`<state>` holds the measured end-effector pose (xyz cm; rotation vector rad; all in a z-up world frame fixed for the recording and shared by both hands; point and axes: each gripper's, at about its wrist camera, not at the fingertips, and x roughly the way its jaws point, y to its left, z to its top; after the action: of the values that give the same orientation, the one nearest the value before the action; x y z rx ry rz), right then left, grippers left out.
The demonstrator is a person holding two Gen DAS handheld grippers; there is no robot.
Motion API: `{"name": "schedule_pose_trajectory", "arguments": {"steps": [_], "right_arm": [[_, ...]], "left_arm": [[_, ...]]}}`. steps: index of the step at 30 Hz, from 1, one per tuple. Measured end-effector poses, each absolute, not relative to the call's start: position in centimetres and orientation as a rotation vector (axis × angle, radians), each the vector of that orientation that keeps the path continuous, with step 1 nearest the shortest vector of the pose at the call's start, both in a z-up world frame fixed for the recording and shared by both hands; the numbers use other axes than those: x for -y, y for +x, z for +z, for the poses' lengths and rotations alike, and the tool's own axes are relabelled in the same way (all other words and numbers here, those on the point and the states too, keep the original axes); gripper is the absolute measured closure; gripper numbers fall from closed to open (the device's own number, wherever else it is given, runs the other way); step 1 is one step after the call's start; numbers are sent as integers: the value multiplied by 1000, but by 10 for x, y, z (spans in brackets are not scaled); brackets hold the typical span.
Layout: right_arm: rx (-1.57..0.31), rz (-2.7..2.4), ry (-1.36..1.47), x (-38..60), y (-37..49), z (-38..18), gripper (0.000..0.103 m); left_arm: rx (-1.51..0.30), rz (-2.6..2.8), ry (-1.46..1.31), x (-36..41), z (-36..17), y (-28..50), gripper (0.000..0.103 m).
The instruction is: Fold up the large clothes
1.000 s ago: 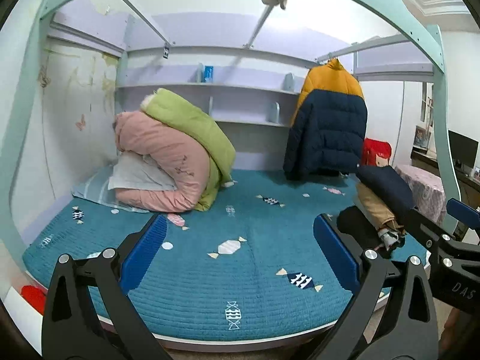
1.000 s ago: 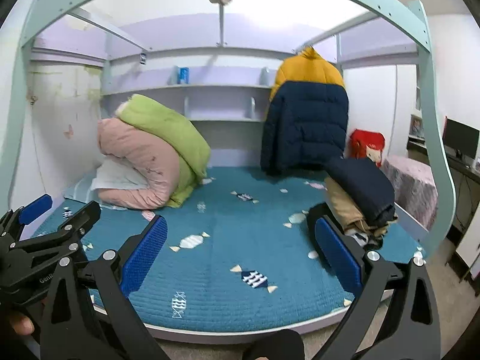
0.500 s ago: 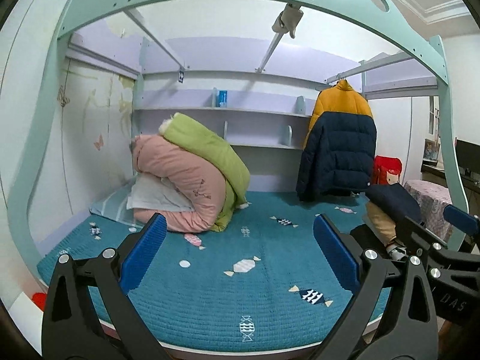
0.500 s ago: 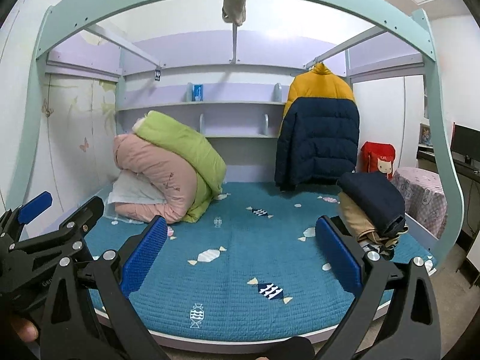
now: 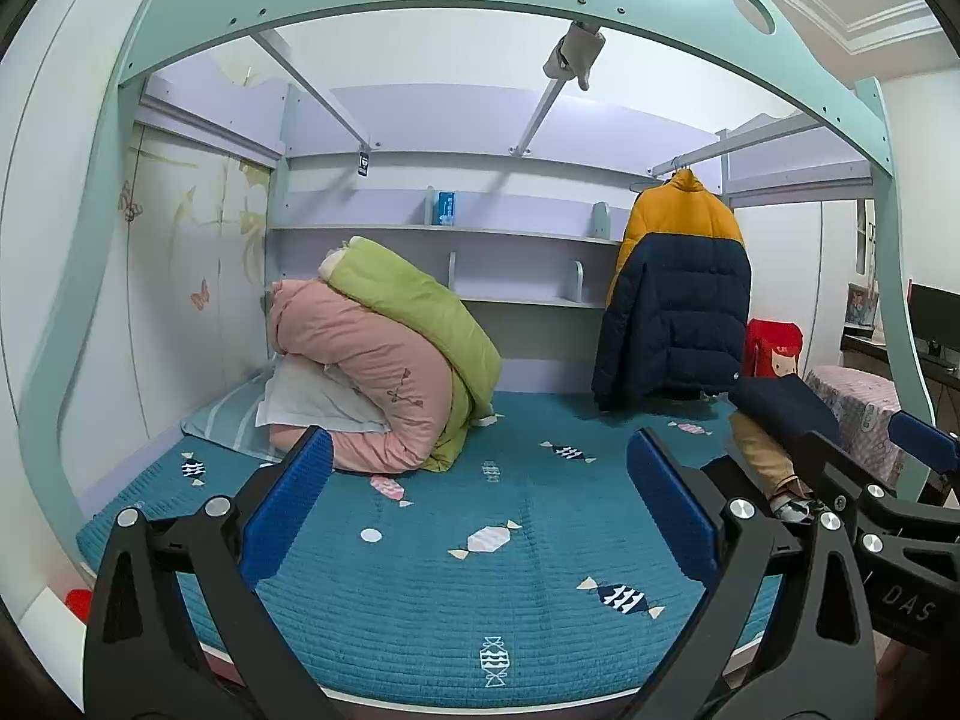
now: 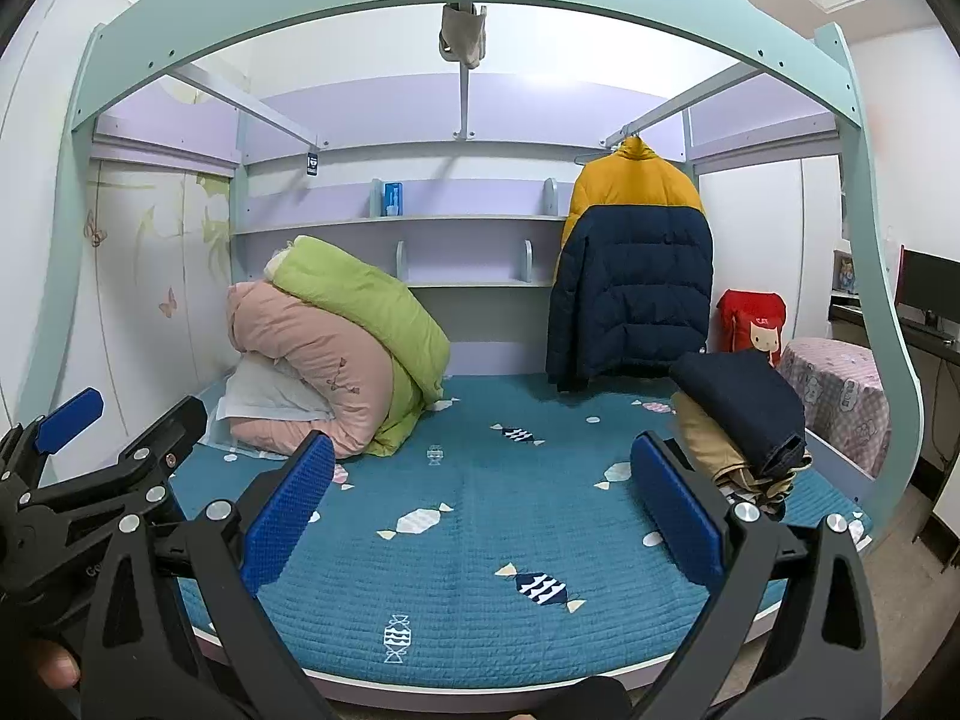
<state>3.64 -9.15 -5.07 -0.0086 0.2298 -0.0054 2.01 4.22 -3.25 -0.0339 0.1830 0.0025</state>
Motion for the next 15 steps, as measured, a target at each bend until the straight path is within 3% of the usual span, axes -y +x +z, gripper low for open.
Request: {"name": "schedule_pose_trajectory", "arguments": {"steps": [15], "right_arm": [[-230, -7, -8, 89, 35, -51, 7]], "left_arm": [[-158, 22, -12, -36, -34, 18, 5]]}}
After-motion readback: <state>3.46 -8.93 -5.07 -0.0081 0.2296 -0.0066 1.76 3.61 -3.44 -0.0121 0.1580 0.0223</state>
